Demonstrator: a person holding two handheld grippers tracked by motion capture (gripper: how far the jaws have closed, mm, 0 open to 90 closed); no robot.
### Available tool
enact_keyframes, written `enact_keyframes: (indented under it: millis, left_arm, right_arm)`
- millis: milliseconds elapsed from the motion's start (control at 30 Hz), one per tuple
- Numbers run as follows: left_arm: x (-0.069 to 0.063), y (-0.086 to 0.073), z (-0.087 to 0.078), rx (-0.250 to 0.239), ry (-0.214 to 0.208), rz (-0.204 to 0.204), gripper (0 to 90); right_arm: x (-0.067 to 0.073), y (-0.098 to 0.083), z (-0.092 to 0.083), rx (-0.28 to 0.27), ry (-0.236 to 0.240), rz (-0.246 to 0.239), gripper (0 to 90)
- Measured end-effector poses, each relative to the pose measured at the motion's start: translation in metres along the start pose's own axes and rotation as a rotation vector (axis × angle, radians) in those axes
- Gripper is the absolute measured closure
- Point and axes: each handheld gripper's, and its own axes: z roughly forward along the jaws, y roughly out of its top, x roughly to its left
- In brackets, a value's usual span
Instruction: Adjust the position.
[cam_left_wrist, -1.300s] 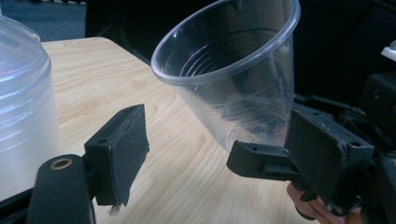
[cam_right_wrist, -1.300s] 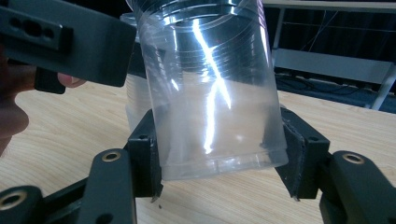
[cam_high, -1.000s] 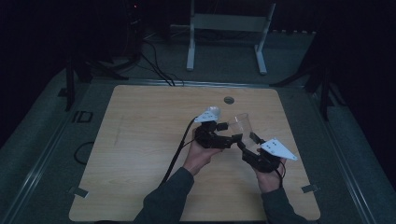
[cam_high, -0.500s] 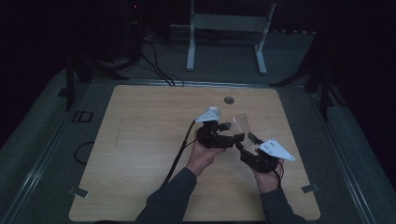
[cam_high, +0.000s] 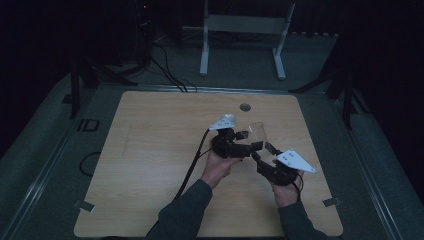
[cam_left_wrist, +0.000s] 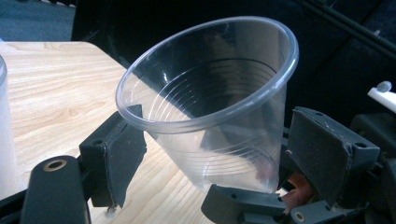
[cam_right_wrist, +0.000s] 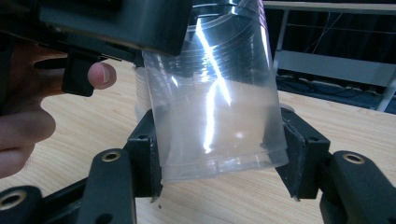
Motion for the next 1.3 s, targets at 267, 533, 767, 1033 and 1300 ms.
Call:
enact_keyframes:
  millis: [267, 533, 767, 1033, 1300]
  left_arm:
    - [-0.0006, -0.0004, 0.0019, -0.017, -0.009, -0.020, 19.4]
    - [-0.0009, -0.0008, 0.0031, -0.036, -0.009, -0.041, 22.0]
    - [-0.0036, -0.0011, 0.0032, -0.047, -0.002, -0.028, 27.3]
    - [-0.0063, -0.0013, 0.0029, -0.051, 0.011, -0.003, 29.4]
    - [-0.0087, -0.0019, 0.0022, -0.028, 0.054, 0.054, 29.7]
  right_arm:
    - [0.0004, -0.0004, -0.0004, -0.002, 0.000, -0.002, 41.6]
    - [0.0004, -0.0017, -0.0005, 0.004, -0.001, -0.008, 41.4]
    - [0.0005, -0.0017, -0.0001, 0.006, 0.008, -0.017, 40.1]
    - [-0.0001, -0.0009, 0.0004, 0.017, 0.020, -0.014, 38.4]
    - [0.0004, -0.0002, 0.0032, 0.061, 0.053, -0.034, 29.9]
